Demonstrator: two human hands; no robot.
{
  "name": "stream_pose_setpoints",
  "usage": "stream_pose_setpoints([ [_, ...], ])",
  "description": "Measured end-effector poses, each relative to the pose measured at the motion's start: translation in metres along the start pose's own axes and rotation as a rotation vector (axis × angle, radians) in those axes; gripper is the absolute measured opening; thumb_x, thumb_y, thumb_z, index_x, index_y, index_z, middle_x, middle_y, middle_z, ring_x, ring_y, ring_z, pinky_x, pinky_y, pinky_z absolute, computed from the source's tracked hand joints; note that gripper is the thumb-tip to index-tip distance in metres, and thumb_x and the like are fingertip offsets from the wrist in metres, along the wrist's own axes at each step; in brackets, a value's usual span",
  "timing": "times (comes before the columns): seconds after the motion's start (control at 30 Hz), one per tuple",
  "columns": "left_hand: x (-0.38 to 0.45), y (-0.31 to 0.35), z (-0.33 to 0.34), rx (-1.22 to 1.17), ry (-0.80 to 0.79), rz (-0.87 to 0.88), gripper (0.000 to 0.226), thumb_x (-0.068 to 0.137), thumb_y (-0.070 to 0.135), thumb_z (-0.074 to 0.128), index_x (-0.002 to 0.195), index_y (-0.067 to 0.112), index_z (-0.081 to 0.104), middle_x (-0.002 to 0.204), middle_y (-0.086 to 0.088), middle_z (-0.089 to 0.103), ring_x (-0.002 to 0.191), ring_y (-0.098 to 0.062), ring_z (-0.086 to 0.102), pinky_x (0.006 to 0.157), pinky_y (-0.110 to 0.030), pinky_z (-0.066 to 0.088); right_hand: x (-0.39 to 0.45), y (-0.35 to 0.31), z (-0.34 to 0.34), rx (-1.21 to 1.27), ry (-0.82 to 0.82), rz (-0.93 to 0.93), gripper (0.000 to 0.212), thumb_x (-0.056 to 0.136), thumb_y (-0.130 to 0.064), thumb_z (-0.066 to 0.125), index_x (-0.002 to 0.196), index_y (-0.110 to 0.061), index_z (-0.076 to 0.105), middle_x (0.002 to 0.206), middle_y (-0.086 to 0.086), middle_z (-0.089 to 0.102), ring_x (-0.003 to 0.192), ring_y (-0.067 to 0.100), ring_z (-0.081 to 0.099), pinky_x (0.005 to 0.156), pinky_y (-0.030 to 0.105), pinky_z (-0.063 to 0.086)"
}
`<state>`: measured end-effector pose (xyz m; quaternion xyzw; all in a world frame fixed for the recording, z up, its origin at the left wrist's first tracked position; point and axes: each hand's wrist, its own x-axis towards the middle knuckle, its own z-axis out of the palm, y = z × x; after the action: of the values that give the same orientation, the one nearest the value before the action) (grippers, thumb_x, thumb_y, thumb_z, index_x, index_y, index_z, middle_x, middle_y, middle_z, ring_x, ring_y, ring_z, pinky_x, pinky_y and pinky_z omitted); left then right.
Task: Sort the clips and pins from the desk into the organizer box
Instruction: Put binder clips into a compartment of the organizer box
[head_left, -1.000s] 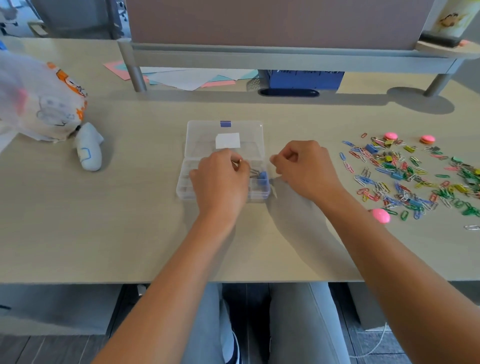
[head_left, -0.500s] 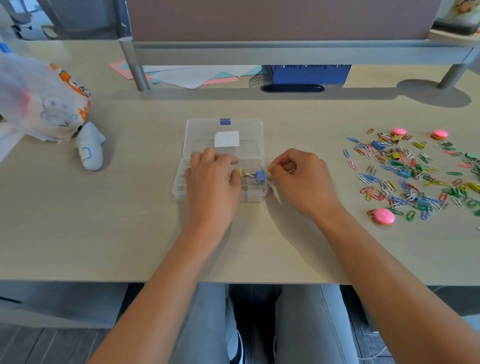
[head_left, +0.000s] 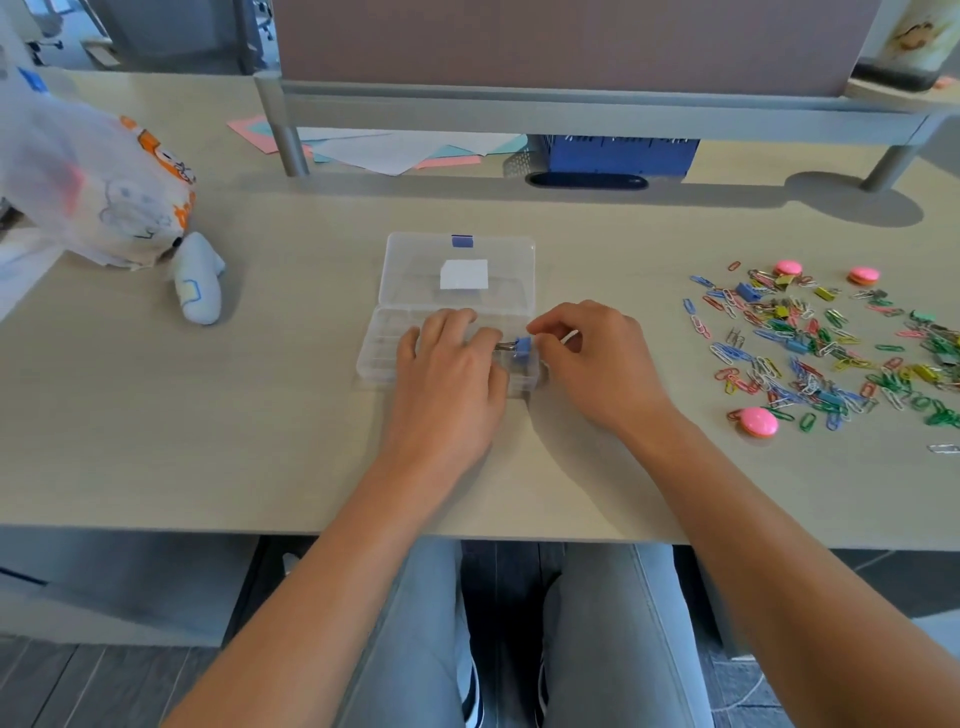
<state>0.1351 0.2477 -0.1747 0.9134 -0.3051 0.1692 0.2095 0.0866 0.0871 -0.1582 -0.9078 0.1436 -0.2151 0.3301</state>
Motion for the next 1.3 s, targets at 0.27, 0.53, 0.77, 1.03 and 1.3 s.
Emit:
stream_pose_setpoints([
  [0.27,-0.003,0.001,0.0,-0.009,-0.029,-0.009,0.048,0.092,0.031,0.029,0.109,0.015,0.071,0.125,-0.007,0.058,0.122,-0.026,0.048,0.108,-0.049,0.037,-0.007,0.0,0.0,-0.171,-0.081,-0.152,0.032,0.096,-0.017,0.049,0.109,-0.029,0.076,0.102,-0.004,0.06,0.086,0.017,0.06,0.074,0.035,0.05],
  [0.53,-0.004,-0.001,0.003,0.017,-0.039,-0.02,0.038,0.095,0.03,0.038,0.109,0.014,0.07,0.131,-0.008,0.056,0.124,-0.028,0.047,0.109,-0.047,0.033,-0.004,-0.003,-0.006,-0.292,-0.158,-0.202,0.032,0.097,-0.014,0.043,0.107,-0.024,0.072,0.103,0.001,0.059,0.089,0.027,0.06,0.074,0.04,0.051],
  [0.77,0.001,0.007,0.001,-0.035,-0.024,-0.007,0.035,0.096,0.025,0.047,0.125,0.013,0.063,0.136,-0.009,0.054,0.129,-0.028,0.045,0.111,-0.049,0.032,-0.014,0.005,-0.017,-0.213,-0.042,-0.203,0.03,0.097,-0.012,0.048,0.116,-0.022,0.069,0.105,0.0,0.063,0.086,0.023,0.062,0.075,0.043,0.053],
  [1.03,0.019,0.082,0.016,-0.113,-0.116,0.117,0.04,0.099,0.036,0.045,0.13,0.017,0.06,0.139,-0.007,0.052,0.133,-0.026,0.041,0.112,-0.048,0.031,-0.054,0.04,-0.094,-0.283,0.204,0.017,0.022,0.099,-0.021,0.051,0.106,-0.024,0.071,0.098,-0.005,0.067,0.078,0.013,0.058,0.069,0.035,0.051],
  [1.3,0.038,0.173,0.036,-0.205,-0.265,0.211,0.04,0.097,0.045,0.047,0.124,0.018,0.061,0.126,-0.004,0.057,0.12,-0.026,0.05,0.1,-0.042,0.039,-0.068,0.092,-0.165,-0.308,0.325,0.271,0.016,0.096,-0.022,0.057,0.098,-0.025,0.072,0.09,-0.009,0.069,0.072,0.006,0.056,0.058,0.023,0.04],
])
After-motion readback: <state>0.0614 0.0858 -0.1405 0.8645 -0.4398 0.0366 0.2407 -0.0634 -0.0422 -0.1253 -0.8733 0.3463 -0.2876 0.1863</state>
